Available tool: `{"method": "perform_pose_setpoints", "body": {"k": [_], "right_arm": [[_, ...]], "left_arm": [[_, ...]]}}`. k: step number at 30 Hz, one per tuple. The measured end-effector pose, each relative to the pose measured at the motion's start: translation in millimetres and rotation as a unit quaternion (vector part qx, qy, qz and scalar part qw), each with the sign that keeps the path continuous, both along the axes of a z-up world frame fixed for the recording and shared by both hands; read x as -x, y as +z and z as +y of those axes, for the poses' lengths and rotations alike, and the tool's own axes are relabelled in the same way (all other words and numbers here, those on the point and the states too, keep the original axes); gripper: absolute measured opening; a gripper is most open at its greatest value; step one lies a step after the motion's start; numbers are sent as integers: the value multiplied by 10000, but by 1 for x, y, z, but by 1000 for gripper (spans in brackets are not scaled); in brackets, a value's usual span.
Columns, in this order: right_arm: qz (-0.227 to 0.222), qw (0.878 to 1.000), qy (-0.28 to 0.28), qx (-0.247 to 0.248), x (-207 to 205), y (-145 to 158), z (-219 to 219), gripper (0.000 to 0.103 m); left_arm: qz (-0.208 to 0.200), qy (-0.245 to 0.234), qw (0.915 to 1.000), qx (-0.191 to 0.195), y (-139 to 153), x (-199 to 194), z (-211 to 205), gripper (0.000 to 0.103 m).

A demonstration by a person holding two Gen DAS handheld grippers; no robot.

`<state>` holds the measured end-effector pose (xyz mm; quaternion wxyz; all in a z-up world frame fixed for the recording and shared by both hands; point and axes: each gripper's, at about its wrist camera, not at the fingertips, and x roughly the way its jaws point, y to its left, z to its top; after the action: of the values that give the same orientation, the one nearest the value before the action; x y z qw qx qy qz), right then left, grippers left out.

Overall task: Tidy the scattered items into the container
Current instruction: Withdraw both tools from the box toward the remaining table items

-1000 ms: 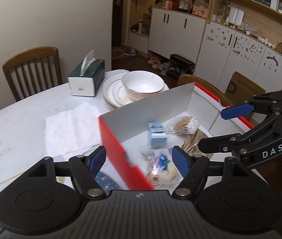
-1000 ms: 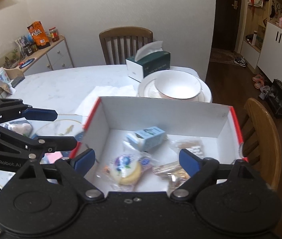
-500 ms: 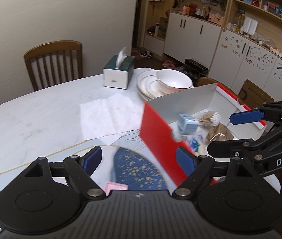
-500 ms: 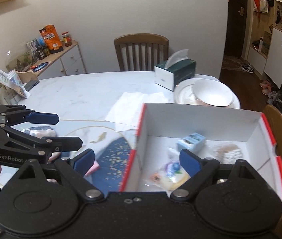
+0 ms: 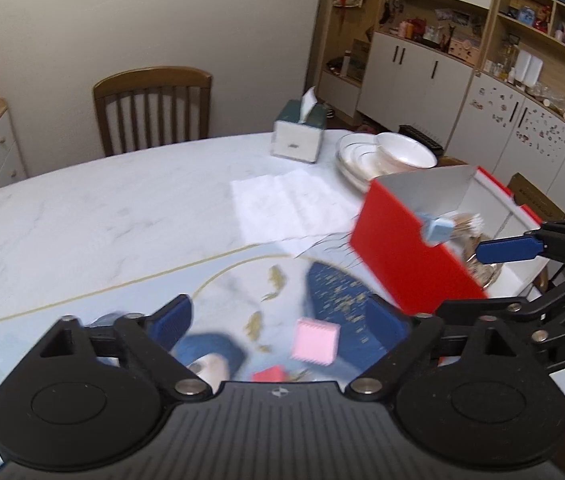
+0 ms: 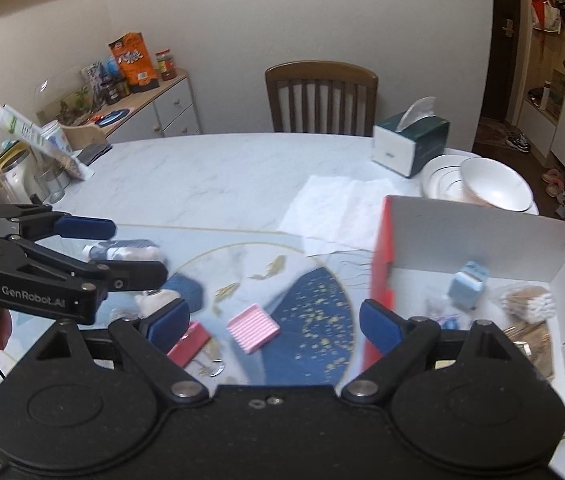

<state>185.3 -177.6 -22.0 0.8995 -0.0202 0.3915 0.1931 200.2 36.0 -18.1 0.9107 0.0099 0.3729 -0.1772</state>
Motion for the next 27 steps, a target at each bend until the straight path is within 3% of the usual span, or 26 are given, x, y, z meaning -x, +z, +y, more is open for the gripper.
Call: {"method": "perform_pose_setpoints", "body": {"k": [12, 18, 27], "right_arm": [[205, 9996, 200, 83, 8, -25, 47, 92], [378, 9985, 383, 121, 16, -39, 70, 91], [619, 9965, 530, 161, 20, -57, 97, 89]], "left_arm": [[152, 297, 9991, -274, -40, 18, 67, 99], [-46, 364, 9983, -457, -47, 14, 82, 99], [-561, -127, 9926, -1073, -56, -9, 91, 99]]}}
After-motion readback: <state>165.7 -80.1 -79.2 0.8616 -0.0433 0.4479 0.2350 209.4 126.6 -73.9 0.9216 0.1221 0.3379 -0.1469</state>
